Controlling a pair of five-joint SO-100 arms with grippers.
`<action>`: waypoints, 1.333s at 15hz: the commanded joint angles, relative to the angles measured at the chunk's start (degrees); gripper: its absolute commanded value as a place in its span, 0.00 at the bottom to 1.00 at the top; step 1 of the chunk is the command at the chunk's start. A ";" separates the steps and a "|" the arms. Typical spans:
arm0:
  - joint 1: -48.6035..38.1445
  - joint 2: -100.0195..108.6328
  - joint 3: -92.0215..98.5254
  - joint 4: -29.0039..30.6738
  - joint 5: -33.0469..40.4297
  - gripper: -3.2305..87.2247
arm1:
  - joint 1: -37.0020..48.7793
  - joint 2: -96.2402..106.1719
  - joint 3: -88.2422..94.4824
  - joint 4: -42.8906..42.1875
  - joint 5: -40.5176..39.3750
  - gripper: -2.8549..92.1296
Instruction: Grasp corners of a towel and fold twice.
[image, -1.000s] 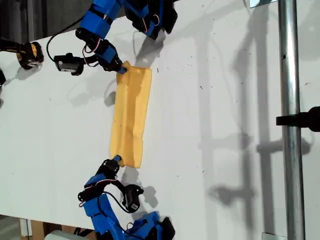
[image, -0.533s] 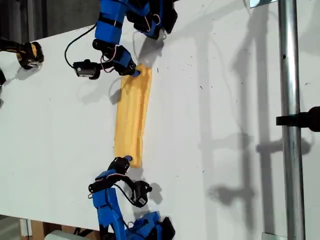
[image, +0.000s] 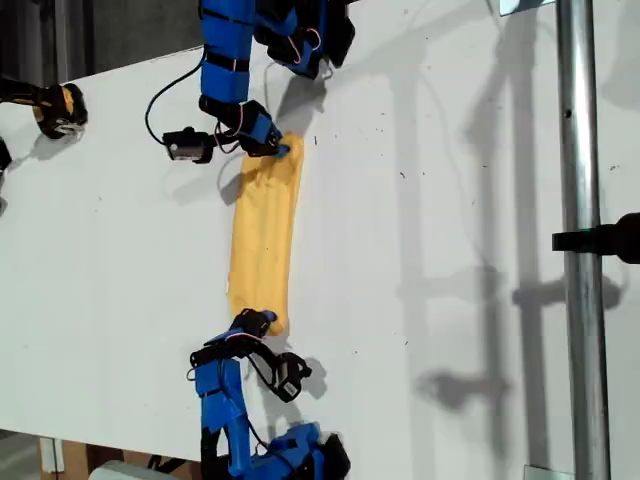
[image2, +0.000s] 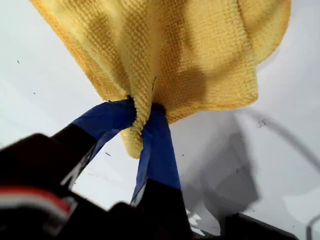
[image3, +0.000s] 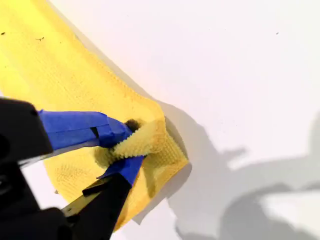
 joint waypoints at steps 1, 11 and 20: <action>-3.52 -0.18 -1.85 0.18 -0.44 0.03 | 1.76 -2.37 0.09 -0.88 0.44 0.03; -5.45 14.94 -3.60 14.68 -4.75 0.37 | -1.41 9.49 -15.38 29.44 10.02 0.30; 7.29 67.41 31.73 8.09 -16.70 0.30 | -11.78 43.86 -13.71 43.42 31.64 0.29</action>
